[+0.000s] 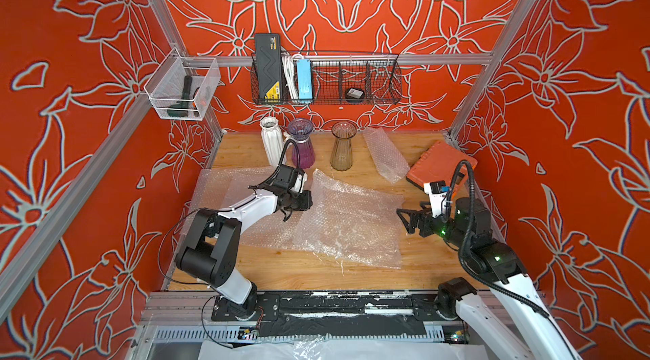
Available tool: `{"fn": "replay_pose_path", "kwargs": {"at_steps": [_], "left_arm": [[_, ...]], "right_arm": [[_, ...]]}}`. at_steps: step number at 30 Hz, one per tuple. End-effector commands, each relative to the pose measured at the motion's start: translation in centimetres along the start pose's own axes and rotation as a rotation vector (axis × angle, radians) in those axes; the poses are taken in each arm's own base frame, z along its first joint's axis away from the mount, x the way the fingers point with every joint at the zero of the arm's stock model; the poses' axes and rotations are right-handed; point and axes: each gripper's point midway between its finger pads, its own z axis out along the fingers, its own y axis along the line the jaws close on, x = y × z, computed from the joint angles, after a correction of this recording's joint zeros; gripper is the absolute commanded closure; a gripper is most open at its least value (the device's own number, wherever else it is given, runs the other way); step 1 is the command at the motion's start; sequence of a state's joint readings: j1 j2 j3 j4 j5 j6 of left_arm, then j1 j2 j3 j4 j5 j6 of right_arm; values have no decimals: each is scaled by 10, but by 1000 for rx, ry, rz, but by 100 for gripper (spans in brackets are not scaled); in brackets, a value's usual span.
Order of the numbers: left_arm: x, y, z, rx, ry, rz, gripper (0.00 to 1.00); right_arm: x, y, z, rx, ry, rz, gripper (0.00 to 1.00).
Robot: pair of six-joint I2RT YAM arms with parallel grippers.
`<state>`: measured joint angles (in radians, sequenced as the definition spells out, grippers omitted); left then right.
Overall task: Unwrap the vase from the bubble wrap
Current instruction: Pick up the bubble wrap from the center of the board, then place the bubble wrap at the center of the board.
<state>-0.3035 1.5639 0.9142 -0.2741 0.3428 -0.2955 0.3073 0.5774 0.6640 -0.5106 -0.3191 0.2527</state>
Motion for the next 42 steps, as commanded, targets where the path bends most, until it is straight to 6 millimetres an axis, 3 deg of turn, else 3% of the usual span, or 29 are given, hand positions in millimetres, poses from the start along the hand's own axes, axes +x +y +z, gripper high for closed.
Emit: {"fn": "replay_pose_path", "kwargs": {"at_steps": [1, 5, 12, 16, 19, 23, 27, 31, 35, 38, 42], "left_arm": [[-5, -29, -28, 74, -41, 56, 100], [-6, -72, -64, 122, -89, 148, 100], [-27, -90, -139, 63, -230, 172, 100], [-42, -85, -174, -48, -285, 196, 100], [-59, -72, -201, -191, -329, 222, 100], [-73, -39, -223, -433, -388, 222, 100], [-77, -7, -234, -552, -398, 185, 100], [-77, 39, -263, -759, -437, 160, 100], [-75, 61, -290, -850, -508, 109, 100], [-72, 77, -287, -883, -508, 72, 100], [-72, 99, -265, -912, -516, 69, 100]], "right_arm": [[5, -6, 0, 23, 4, -4, 2], [6, -6, 2, 23, 7, -4, 2], [5, -6, -1, 23, -12, -9, 2], [5, -5, -2, 22, -16, -10, 2], [4, -5, -3, 22, -23, -12, 2], [3, -4, -5, 21, -28, -14, 2], [2, -2, -4, 8, -27, -17, 2], [4, 0, 0, -10, -10, -21, 2], [5, 6, 4, -47, 15, -28, 2], [5, 7, 5, -46, 22, -41, 2], [4, 10, 5, -52, 22, -56, 2]]}}
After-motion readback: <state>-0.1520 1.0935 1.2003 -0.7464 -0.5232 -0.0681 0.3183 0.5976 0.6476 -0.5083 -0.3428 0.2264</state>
